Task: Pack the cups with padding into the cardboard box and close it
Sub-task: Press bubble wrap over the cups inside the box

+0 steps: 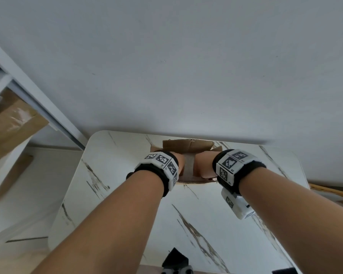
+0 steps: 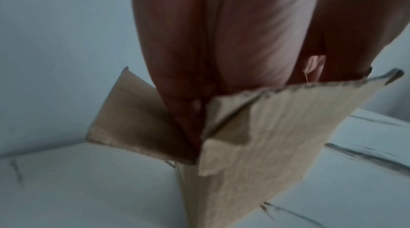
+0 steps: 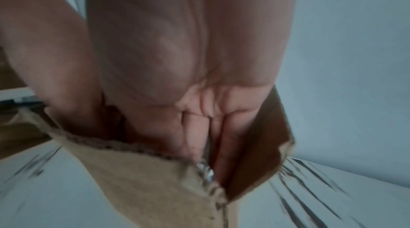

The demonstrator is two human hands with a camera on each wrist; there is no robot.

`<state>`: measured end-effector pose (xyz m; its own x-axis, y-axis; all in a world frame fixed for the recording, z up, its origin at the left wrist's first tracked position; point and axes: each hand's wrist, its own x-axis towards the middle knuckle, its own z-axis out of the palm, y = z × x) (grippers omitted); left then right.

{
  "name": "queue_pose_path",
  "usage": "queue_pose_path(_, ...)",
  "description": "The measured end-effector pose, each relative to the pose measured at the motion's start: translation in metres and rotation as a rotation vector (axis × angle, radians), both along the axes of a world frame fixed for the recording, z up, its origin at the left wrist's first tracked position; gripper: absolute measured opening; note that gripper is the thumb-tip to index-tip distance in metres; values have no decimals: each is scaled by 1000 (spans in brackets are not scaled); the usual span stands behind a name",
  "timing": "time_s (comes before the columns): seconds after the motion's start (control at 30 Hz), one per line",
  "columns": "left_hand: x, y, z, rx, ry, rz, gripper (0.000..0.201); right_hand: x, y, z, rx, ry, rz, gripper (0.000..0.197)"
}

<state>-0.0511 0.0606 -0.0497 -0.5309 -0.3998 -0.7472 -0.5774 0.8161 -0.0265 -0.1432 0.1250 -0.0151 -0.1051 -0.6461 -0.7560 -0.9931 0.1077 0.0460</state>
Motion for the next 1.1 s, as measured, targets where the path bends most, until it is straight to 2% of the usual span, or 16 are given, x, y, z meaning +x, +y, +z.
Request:
queue_pose_path(0.1, -3, -3, 4, 29, 29, 42, 37, 1, -4, 0, -48, -42, 32, 31)
queue_pose_path(0.2, -6, 1, 10, 25, 108, 56, 36, -4, -7, -5, -71, -66, 125, 27)
queue_pose_path(0.3, -2, 2, 5, -3, 209, 87, 38, -3, -11, -10, -53, -12, 178, 10)
queue_pose_path(0.37, 0, 3, 1, -31, 263, 126, 41, -2, -14, -13, -61, -7, 170, 19)
queue_pose_path(0.43, 1, 5, -4, -80, 299, 145, 41, -3, -15, -15, -69, 5, 150, 38)
queue_pose_path(0.53, 1, 5, -12, -143, 342, 130, 37, -3, -14, -18, -120, 14, 173, 43)
queue_pose_path(0.77, 1, 5, -12, -263, 259, -43, 31, -2, -17, -21, -150, 67, 274, 31)
queue_pose_path(0.97, 0, 6, -12, -288, 231, -112, 30, -3, -15, -30, -214, 111, 294, 27)
queue_pose_path(1.03, 3, 9, -11, -260, 227, -105, 29, 0, -14, -33, -215, 114, 264, 26)
queue_pose_path(1.1, 3, 8, -8, -201, 233, -54, 30, 3, -15, -32, -147, 62, 152, 25)
